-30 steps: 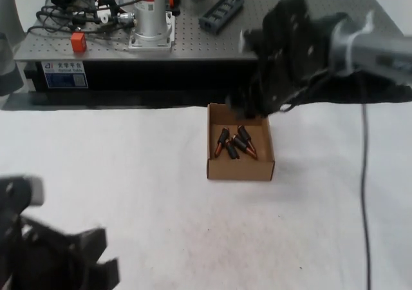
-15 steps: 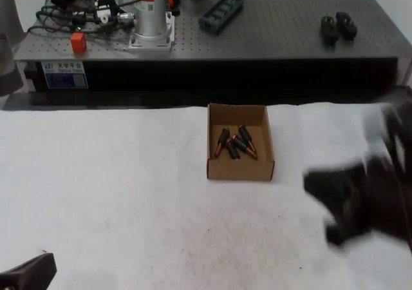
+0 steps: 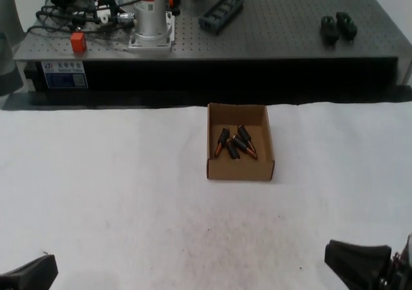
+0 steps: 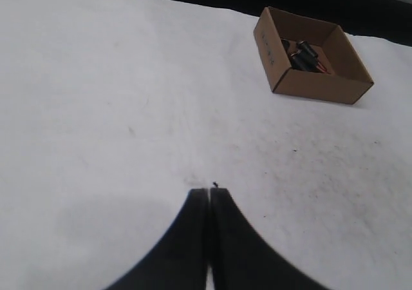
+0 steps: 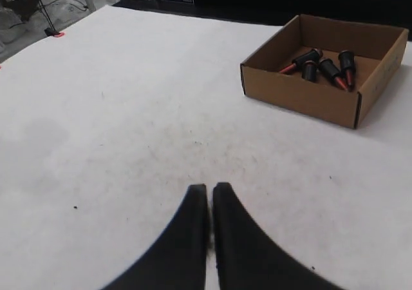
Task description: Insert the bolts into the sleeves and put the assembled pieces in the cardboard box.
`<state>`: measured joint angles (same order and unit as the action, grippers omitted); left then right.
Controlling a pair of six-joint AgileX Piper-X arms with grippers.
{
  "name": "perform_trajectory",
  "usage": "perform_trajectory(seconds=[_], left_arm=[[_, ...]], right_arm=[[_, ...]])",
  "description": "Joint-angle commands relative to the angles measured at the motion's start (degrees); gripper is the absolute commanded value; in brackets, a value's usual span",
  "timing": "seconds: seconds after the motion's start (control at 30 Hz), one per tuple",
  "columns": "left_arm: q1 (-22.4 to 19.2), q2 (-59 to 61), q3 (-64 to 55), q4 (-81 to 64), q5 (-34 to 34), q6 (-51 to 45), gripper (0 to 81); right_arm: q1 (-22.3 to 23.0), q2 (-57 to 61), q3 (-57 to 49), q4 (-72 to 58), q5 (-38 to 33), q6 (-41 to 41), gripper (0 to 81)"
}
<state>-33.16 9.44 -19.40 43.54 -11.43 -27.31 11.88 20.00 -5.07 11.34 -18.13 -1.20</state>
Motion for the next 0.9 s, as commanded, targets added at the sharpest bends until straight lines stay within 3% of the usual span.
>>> perform_trajectory(seconds=[0.0,0.2,0.87], left_arm=[[-0.1,-0.4,0.2,0.2,0.1,-0.6,0.7],[-0.1,-0.4,3.4,0.1,0.0,9.8,0.7],[-0.1,-0.3,9.5,-5.1,0.1,9.4,0.7]], right_arm=[[-0.4,-0.5,0.8,-0.3,-0.3,0.4,2.8],[-0.4,-0.5,2.3,0.8,-0.3,0.5,2.8],[-0.4,-0.5,2.3,1.2,-0.5,0.5,2.8]])
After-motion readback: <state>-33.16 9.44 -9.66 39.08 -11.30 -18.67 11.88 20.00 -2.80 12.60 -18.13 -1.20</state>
